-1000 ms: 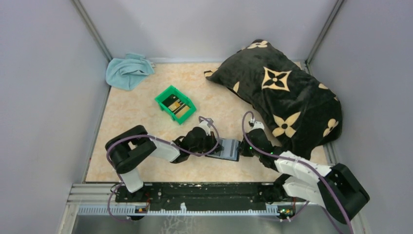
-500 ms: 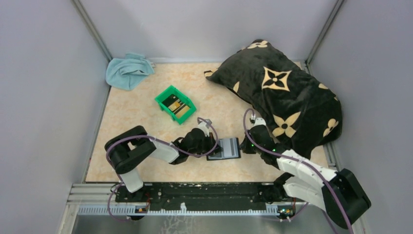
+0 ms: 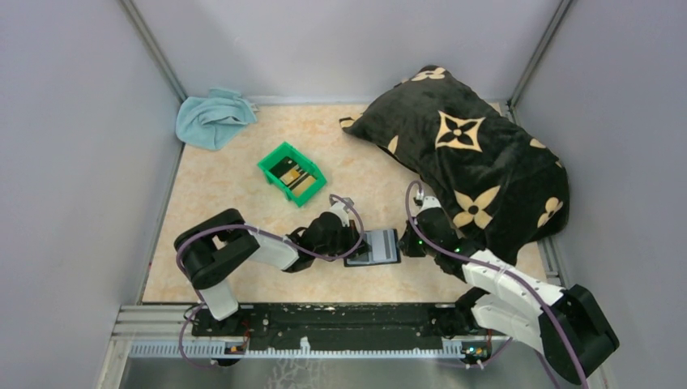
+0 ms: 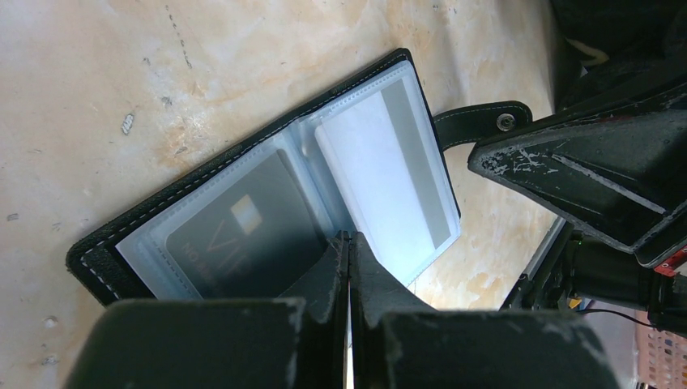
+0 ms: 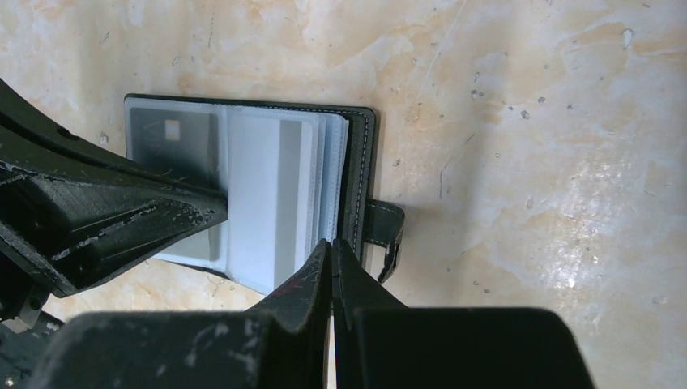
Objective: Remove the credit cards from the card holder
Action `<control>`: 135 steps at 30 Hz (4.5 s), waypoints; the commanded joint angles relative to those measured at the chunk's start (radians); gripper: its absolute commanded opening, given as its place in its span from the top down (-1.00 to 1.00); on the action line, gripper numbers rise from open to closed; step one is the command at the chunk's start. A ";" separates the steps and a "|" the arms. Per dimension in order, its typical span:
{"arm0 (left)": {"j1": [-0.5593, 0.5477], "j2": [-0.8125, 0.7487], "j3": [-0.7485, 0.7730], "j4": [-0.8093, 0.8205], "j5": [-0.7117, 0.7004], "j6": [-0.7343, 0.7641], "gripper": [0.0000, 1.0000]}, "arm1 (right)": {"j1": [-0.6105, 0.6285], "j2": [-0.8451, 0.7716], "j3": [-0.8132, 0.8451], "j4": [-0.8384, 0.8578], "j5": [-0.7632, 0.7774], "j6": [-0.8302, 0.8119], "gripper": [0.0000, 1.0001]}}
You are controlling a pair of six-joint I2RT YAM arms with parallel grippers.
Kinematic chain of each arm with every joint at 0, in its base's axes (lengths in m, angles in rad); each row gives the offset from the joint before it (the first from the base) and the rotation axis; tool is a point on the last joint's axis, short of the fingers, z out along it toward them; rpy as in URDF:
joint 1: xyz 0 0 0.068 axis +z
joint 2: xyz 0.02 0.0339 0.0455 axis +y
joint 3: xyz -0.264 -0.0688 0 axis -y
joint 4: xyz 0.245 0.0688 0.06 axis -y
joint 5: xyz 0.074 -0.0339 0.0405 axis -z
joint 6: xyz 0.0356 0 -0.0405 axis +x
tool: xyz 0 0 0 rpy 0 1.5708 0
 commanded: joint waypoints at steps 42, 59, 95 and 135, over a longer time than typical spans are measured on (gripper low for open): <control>-0.003 0.061 0.017 -0.045 0.024 0.005 0.98 | 0.042 0.092 0.038 0.163 -0.068 0.019 0.78; -0.003 0.064 0.003 -0.023 0.023 -0.002 0.98 | 0.141 0.017 0.113 0.071 -0.040 0.041 0.88; -0.003 0.056 0.013 -0.063 0.022 0.000 0.98 | 0.230 0.199 0.095 0.251 -0.111 0.066 0.67; 0.007 0.044 -0.019 -0.074 -0.001 0.024 1.00 | 0.219 -0.058 0.085 0.042 0.068 0.081 0.50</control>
